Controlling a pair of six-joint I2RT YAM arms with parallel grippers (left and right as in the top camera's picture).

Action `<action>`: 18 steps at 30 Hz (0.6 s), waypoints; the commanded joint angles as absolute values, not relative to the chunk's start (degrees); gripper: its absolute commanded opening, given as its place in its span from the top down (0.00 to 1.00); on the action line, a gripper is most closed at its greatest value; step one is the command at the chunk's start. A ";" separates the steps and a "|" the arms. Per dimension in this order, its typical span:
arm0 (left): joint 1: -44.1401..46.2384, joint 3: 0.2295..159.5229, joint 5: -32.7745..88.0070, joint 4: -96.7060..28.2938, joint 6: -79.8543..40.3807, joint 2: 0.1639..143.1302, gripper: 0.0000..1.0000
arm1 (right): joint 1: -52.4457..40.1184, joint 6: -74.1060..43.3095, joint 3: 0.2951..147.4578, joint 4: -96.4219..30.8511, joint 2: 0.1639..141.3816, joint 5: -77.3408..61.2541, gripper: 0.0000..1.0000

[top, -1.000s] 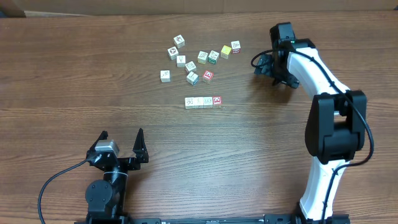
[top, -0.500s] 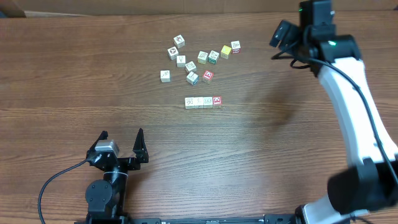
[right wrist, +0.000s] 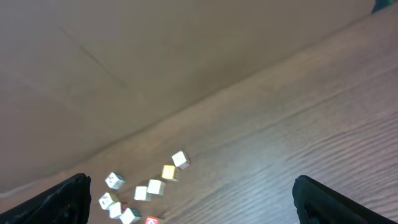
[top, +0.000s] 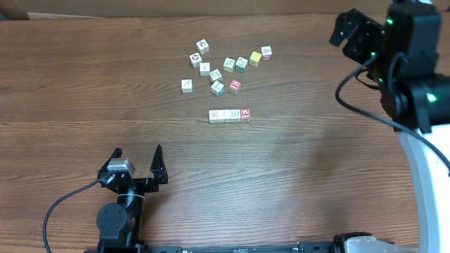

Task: Form a horizontal line

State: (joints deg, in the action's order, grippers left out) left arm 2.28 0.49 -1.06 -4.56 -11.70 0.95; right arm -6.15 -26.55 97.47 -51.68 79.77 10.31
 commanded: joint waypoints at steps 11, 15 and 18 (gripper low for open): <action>2.55 0.34 -0.43 -4.49 -10.46 0.21 0.00 | -6.42 -26.57 97.45 -57.10 68.29 10.24 0.00; 2.55 0.34 -0.40 -4.49 -10.44 0.21 0.00 | -6.42 -26.52 97.45 -62.72 64.34 11.07 0.00; 2.55 0.34 -0.40 -4.49 -10.46 0.21 0.00 | -6.42 -26.57 97.45 -70.39 61.41 12.84 0.00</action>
